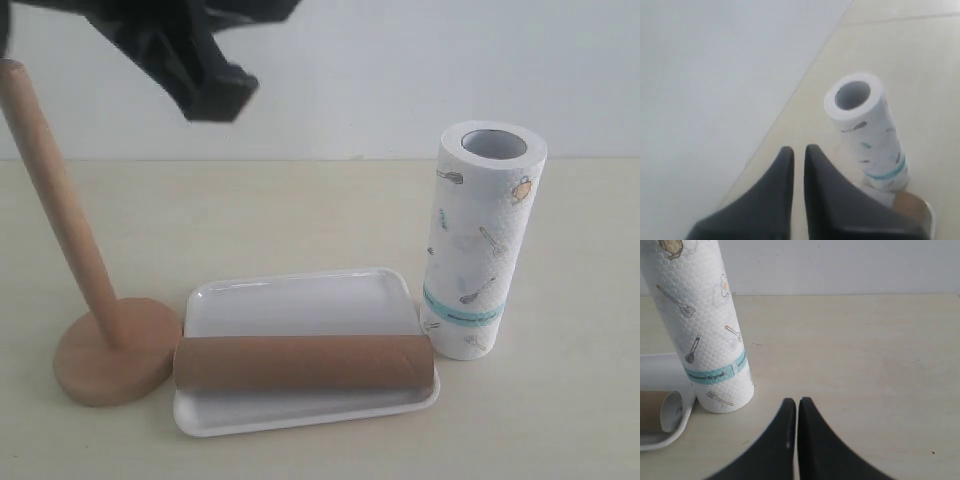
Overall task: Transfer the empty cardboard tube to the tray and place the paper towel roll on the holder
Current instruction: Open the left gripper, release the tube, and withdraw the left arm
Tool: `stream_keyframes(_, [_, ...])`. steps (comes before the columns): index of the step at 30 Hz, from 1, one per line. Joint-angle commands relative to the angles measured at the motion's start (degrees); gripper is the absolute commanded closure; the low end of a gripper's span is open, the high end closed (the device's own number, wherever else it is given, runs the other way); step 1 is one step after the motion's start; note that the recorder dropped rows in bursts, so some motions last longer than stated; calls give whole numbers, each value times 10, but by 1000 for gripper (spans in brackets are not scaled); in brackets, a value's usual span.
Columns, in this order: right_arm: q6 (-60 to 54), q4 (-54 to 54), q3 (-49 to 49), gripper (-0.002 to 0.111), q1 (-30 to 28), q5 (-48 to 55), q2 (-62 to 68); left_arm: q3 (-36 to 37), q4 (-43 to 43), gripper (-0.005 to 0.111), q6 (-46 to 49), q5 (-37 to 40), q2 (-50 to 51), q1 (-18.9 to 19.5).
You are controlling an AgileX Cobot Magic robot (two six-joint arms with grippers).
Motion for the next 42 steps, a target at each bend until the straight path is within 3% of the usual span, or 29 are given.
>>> stream_keyframes(1, [0,-3,-1,107,-1,-3,-3,-1,-37,102,-22,33,-69,-4])
stream_keyframes(7, [0,-3,-1,107,-1,-3,-3,1,-59,102,-119,119,-178,-4])
stream_keyframes(13, [0,-3,-1,107,-1,-3,-3,46,-84,102,-180,127,-283,-4])
stream_keyframes(34, [0,-3,-1,107,-1,-3,-3,49,-83,102,-180,132,-511,-4])
stream_keyframes(39, [0,-3,-1,107,-1,-3,-3,61,-82,102,-180,132,-533,46])
stream_keyframes(42, [0,-3,-1,107,-1,-3,-3,83,-82,102,-180,130,-540,112])
